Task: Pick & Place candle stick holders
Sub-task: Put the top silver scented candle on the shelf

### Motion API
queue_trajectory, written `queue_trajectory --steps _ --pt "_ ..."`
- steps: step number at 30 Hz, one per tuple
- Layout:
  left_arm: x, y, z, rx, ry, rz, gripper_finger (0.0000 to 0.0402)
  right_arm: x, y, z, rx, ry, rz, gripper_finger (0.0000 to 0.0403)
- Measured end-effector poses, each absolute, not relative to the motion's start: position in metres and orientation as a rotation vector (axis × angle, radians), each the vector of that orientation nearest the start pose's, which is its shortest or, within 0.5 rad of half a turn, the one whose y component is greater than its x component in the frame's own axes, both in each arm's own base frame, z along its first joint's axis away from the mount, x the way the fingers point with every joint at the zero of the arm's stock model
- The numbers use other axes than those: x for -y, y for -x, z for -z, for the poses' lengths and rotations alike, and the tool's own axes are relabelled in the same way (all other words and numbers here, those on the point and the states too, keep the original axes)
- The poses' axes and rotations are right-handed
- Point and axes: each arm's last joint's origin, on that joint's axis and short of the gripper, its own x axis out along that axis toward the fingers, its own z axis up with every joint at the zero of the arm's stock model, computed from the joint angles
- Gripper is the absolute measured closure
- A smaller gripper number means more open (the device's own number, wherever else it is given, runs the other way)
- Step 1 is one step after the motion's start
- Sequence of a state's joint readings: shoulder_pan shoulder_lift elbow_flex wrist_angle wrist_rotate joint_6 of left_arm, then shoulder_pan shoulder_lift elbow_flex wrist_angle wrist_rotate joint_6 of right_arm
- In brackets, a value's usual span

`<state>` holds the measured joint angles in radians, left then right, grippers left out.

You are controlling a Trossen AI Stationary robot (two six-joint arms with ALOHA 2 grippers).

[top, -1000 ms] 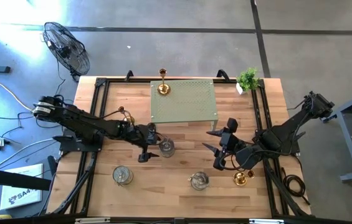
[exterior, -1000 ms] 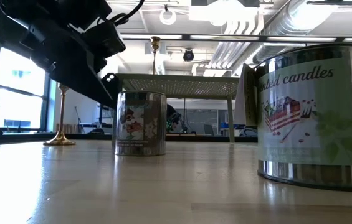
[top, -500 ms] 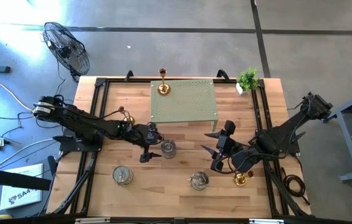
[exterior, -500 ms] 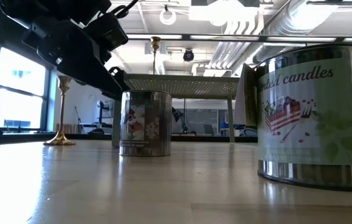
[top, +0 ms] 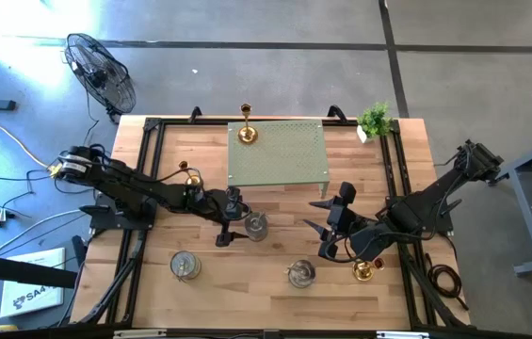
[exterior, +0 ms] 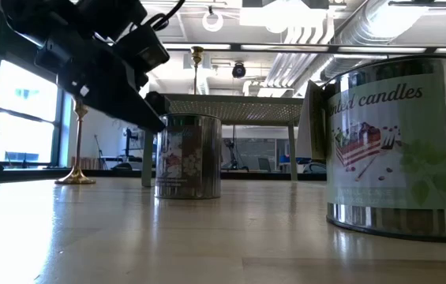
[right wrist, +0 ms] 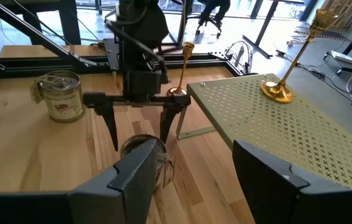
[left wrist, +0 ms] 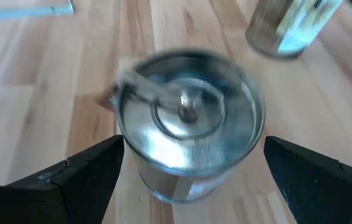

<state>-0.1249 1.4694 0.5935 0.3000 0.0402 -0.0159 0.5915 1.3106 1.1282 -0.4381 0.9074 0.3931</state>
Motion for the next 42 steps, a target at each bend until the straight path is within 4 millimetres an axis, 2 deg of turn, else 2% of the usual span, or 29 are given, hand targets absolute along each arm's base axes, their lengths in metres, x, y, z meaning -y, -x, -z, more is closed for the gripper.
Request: queue_trajectory --steps 6,36,42 --pt "0.037 -0.282 -0.154 -0.568 -0.023 0.191 0.0023 -0.134 -0.240 -0.324 -0.384 0.041 0.387 0.0199" --pt "0.039 -0.284 -0.158 -0.501 -0.103 0.269 0.0023 -0.133 -0.240 -0.324 -0.385 0.049 0.386 0.0199" --pt "0.040 -0.287 -0.153 -0.502 -0.104 0.276 0.0024 -0.133 -0.240 -0.324 -0.385 0.049 0.386 0.0199"
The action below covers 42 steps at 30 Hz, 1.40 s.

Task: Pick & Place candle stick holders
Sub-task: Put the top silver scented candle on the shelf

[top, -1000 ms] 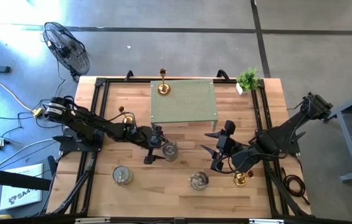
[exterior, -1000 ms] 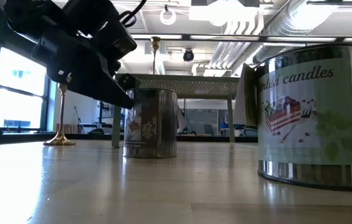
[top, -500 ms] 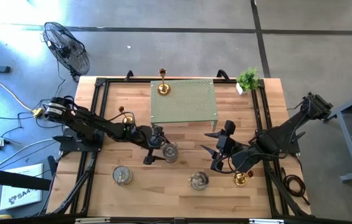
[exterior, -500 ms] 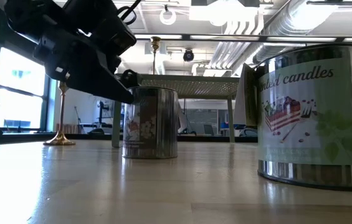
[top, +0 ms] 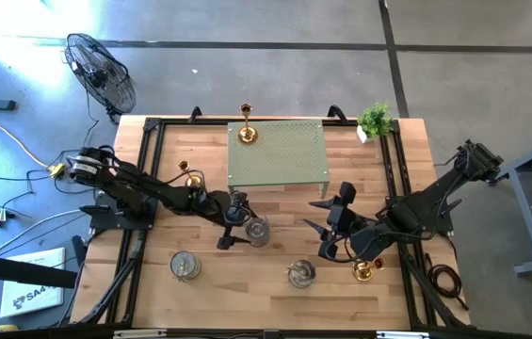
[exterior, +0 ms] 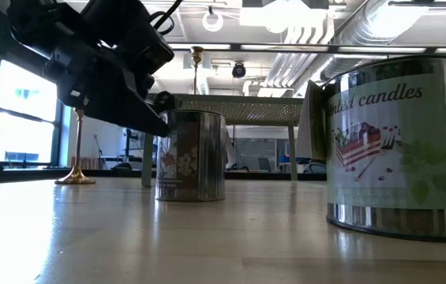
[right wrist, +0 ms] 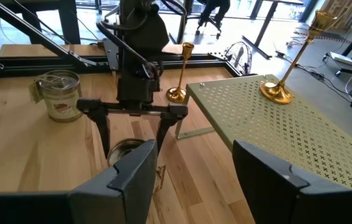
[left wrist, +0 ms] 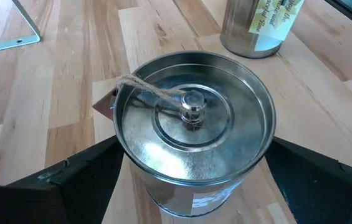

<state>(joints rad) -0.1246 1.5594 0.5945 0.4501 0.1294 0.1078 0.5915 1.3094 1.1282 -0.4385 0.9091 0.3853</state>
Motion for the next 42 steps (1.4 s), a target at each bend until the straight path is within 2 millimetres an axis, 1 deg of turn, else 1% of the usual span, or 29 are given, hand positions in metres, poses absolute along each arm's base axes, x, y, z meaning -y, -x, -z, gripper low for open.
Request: queue_trajectory --steps 4,8,10,42 --pt "0.0415 -0.2914 -0.1477 -0.478 -0.090 0.317 0.0048 -0.1334 -0.2396 -0.3238 -0.384 0.048 0.386 0.0199" --pt "0.0416 -0.2923 -0.1472 -0.469 -0.097 0.323 0.0082 -0.1334 -0.2396 -0.3238 -0.384 0.048 0.386 0.0199" --pt "0.0416 -0.2923 -0.1474 -0.466 -0.104 0.324 0.0089 -0.1334 -0.2396 -0.3238 -0.384 0.047 0.385 0.0199" --pt "0.0413 -0.2926 -0.1474 -0.463 -0.113 0.314 0.0097 -0.1324 -0.2393 -0.3227 -0.391 0.035 0.392 0.0199"
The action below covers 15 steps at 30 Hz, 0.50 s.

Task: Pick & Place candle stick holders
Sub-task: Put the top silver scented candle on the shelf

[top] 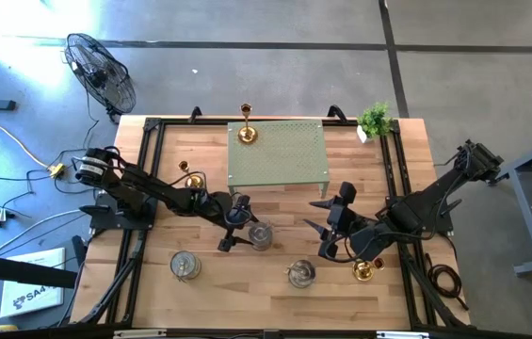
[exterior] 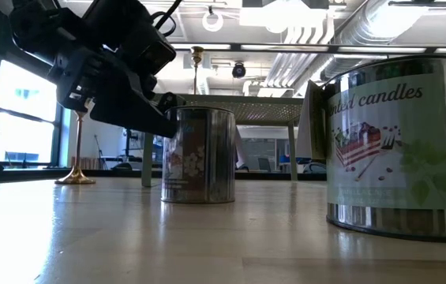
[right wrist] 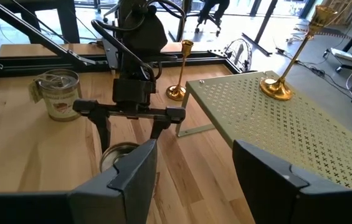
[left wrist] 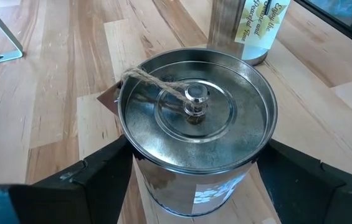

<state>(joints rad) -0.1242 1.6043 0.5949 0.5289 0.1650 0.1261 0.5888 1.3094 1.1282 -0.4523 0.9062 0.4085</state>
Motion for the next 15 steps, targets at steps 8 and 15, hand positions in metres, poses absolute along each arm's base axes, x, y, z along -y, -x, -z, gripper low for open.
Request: queue_trajectory --steps 8,15 --pt "0.0413 -0.2926 -0.1474 -0.463 -0.113 0.313 0.0097 -0.1344 -0.2398 -0.3218 -0.416 -0.018 0.329 0.0199" --pt "0.0413 -0.2926 -0.1474 -0.464 -0.113 0.313 0.0097 -0.1346 -0.2398 -0.3217 -0.420 -0.019 0.320 0.0199"
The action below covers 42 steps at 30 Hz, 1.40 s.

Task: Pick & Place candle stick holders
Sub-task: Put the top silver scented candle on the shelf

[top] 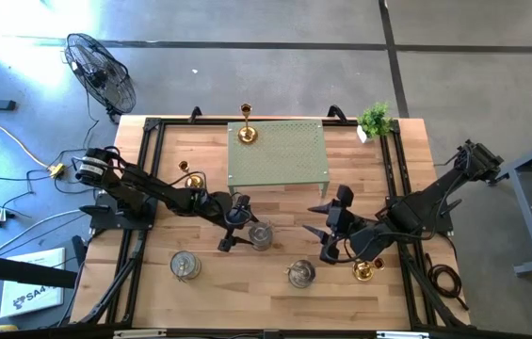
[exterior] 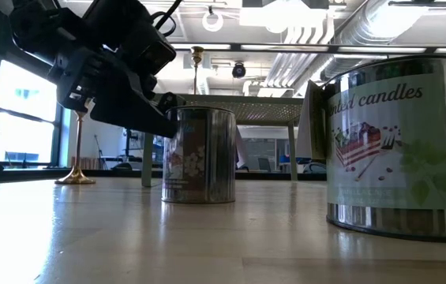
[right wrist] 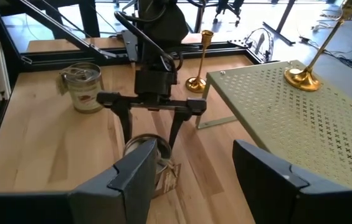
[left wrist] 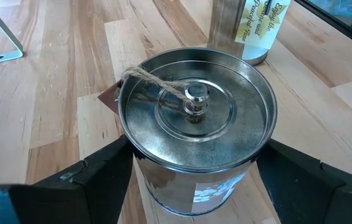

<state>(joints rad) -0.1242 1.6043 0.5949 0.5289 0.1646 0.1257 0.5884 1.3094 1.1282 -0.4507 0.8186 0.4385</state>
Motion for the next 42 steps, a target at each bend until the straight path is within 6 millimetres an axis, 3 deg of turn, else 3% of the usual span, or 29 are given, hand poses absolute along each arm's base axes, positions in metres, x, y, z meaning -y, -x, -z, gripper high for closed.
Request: queue_trajectory --steps 5,16,20,24,42 --pt "0.041 -0.293 -0.147 -0.463 -0.113 0.313 0.0097 -0.135 -0.240 -0.322 -0.418 -0.028 0.323 0.0188" --pt "0.041 -0.293 -0.147 -0.464 -0.112 0.313 0.0097 -0.136 -0.240 -0.320 -0.440 -0.063 0.292 0.0109" --pt "0.041 -0.293 -0.147 -0.464 -0.112 0.313 0.0097 -0.139 -0.246 -0.307 -0.493 -0.085 0.311 0.0091" --pt "0.041 -0.293 -0.147 -0.463 -0.112 0.312 0.0097 -0.141 -0.256 -0.294 -0.540 -0.001 0.304 0.0081" --pt "0.041 -0.293 -0.148 -0.462 -0.108 0.312 0.0097 -0.143 -0.303 -0.242 -0.675 -0.002 0.243 0.0079"
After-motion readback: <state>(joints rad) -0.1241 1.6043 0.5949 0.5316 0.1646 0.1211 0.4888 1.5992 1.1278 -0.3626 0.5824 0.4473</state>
